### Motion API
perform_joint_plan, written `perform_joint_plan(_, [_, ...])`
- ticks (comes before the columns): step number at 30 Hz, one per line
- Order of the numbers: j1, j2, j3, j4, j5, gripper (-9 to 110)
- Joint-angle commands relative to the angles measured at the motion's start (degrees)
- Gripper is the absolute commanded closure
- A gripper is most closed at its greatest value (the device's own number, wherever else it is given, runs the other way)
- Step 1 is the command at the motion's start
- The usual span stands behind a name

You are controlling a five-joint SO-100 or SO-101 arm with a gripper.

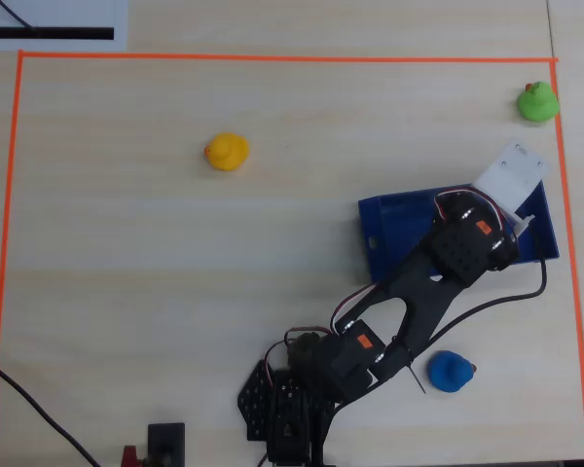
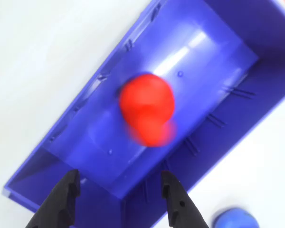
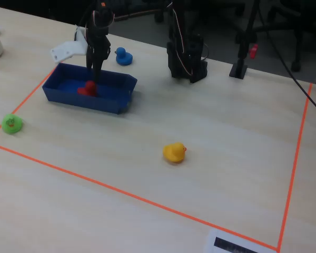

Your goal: Grasp red duck and put it into box.

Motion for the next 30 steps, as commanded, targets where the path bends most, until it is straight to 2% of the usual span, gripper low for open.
perform_joint_plan(1, [-1.5,4.9,0.3,0.8,0.3,88])
perform_joint_plan(5, [-6.3,11.5,3.3,1.6,2.9,101])
perform_joint_plan(10, [-21.8,26.2,9.5,5.5,8.9,101])
perform_joint_plan(14, [-37.2,43.1,26.1,4.7,10.7,101])
perform_joint_plan(18, [-47.6,61.3,46.0,6.9,9.1,101])
perform_joint_plan(24, [-55.1,83.2,69.7,11.7,7.1,101])
perform_joint_plan(30, [-55.9,93.4,83.1,10.3,4.9,101])
